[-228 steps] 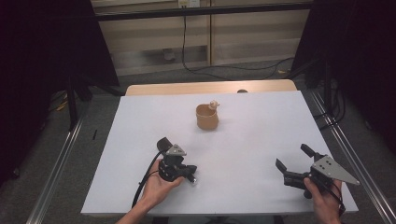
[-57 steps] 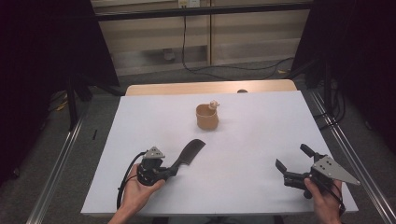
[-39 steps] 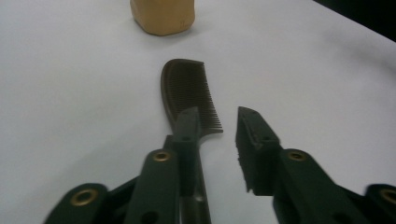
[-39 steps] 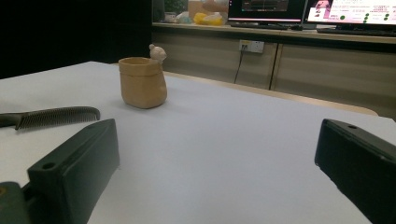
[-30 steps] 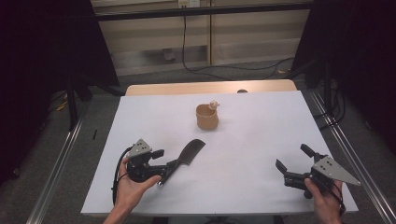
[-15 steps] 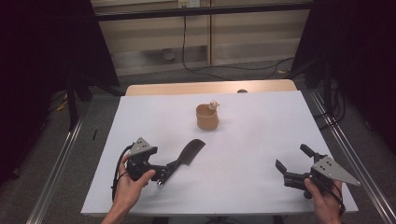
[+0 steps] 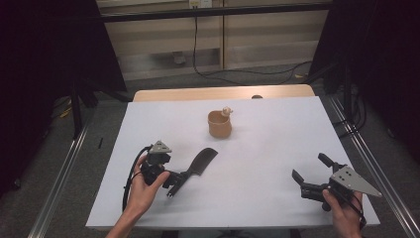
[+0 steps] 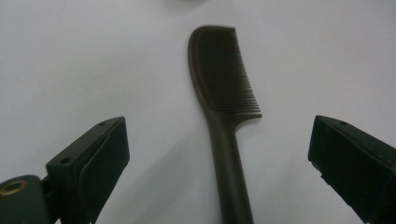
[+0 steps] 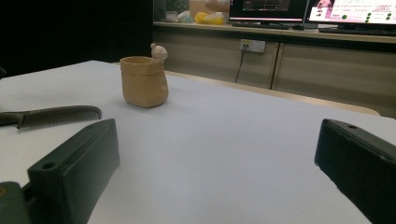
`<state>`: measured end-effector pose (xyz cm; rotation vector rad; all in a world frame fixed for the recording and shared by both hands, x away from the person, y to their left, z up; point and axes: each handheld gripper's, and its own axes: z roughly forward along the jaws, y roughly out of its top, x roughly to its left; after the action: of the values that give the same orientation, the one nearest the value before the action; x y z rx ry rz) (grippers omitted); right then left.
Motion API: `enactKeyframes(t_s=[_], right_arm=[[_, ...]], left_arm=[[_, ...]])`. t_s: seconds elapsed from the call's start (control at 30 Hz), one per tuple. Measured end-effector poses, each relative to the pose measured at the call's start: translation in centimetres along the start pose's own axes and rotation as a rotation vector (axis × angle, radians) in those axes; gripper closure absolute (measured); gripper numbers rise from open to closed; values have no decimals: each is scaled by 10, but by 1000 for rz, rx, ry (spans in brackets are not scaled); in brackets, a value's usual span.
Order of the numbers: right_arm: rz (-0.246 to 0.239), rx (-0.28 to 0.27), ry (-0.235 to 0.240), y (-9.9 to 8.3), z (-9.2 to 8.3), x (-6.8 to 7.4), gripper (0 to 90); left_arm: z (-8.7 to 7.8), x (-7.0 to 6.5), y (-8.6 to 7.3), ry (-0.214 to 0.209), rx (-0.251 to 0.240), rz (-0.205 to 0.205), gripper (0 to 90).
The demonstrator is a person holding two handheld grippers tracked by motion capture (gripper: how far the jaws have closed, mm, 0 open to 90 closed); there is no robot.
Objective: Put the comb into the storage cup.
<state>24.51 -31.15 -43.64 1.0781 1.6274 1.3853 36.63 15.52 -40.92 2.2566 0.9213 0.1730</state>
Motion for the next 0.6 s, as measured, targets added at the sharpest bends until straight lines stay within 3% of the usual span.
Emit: enactKeyframes(t_s=[0.1, 0.33, 0.6], right_arm=[[-3, 0, 2, 0, 0, 0, 0], [-5, 1, 5, 0, 0, 0, 0], [-6, 3, 5, 0, 1, 0, 0]], left_arm=[[9, 0, 1, 5, 29, 14, 64], [16, 4, 9, -27, 112, -10, 63], [25, 2, 10, -8, 176, -6, 118]])
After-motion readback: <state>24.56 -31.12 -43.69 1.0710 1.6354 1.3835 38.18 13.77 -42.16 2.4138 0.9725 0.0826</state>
